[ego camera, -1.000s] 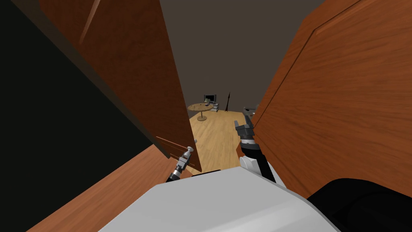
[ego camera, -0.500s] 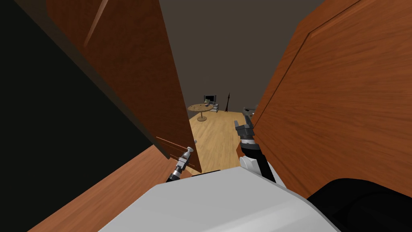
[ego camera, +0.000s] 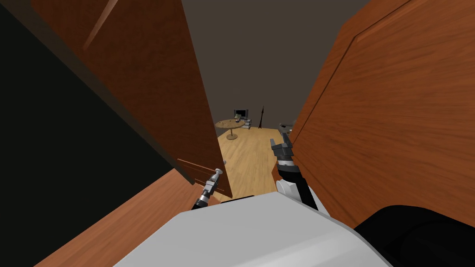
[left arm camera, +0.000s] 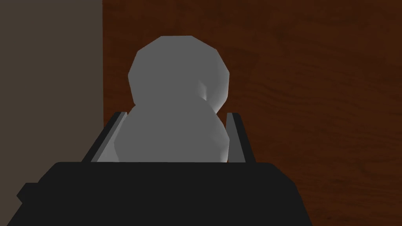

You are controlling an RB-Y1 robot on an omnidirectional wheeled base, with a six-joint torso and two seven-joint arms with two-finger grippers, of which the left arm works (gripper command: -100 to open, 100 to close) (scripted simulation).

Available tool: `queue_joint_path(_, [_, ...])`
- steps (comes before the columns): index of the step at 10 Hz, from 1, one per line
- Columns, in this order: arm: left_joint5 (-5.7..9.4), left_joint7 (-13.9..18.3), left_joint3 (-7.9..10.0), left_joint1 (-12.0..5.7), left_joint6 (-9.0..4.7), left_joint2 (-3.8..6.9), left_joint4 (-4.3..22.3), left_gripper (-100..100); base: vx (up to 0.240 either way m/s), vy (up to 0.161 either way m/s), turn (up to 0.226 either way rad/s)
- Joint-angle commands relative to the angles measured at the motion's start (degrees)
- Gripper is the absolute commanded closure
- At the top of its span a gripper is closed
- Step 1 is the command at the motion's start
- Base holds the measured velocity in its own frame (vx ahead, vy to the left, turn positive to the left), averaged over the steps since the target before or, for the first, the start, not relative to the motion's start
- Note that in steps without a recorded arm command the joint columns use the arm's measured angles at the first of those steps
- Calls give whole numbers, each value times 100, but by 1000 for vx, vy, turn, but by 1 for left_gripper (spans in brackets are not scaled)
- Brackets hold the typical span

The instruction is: Push the door open

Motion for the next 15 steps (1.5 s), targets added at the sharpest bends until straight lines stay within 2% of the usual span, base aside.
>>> queue_joint_path(1, [171,283,19,-103,-20,-1,52,100,34,-7,-38])
queue_joint_path(3, [370,592,-1,-157,-11,-8,103,100,37,-12,-43])
queue_joint_path(4, [370,650,-1,-157,-11,-8,103,100,32,-10,-19])
queue_joint_path(6, [597,1003,-24,-219,0,-17,162,100,28,-6,-29])
queue_joint_path(7, [597,1059,-24,-219,0,-17,162,100,27,-5,-24])
queue_joint_path(9, [837,1406,-48,-285,11,-28,224,100,29,-6,-36])
queue_joint_path(10, [837,1483,-48,-285,11,-28,224,100,28,0,-15])
queue_joint_path(12, [1100,1860,-75,-356,24,-42,292,100,37,-3,-39])
queue_joint_path(13, [1100,1933,-75,-356,24,-42,292,100,36,-4,-11])
queue_joint_path(15, [1373,2300,-103,-431,37,-58,363,100,38,-3,-36])
